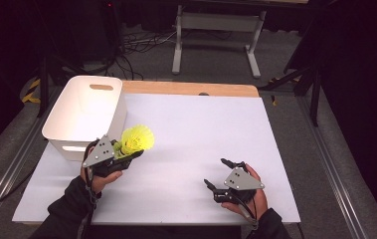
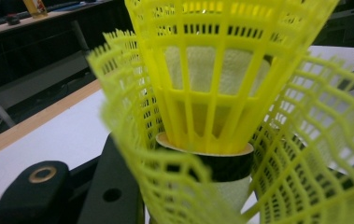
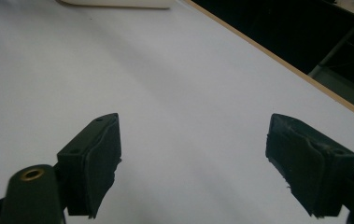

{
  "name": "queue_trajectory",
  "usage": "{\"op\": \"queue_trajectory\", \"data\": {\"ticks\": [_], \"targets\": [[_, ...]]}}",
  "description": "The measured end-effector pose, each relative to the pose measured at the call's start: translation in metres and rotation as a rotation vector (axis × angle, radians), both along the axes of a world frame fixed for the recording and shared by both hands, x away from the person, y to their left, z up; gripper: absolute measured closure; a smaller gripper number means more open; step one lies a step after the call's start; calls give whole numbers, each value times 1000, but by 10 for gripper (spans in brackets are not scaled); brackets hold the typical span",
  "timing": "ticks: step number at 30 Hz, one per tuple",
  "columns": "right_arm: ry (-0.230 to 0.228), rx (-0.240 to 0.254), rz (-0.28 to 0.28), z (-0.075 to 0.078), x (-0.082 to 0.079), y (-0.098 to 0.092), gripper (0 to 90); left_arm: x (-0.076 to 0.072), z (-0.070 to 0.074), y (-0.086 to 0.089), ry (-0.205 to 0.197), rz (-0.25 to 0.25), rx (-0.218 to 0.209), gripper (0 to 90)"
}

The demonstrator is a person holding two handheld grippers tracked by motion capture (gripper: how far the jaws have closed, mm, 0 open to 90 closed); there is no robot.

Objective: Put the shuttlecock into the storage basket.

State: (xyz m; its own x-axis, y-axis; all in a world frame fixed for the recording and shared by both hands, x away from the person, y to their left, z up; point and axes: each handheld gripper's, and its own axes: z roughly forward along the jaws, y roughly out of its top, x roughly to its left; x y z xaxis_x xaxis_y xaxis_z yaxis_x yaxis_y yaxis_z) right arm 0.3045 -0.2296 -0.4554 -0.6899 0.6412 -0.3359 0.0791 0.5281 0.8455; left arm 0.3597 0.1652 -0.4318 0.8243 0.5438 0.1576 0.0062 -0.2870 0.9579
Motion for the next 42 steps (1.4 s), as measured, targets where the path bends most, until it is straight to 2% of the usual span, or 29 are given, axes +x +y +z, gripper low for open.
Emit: {"op": "queue_trajectory", "data": {"ticks": [18,42], "targets": [[14,-9,11,-3,2,3,192,-3,9,17,-6,28,-39,648],[26,-22,22,-4,3,4,192,-9,23,43,-29,96,-85,639]]}}
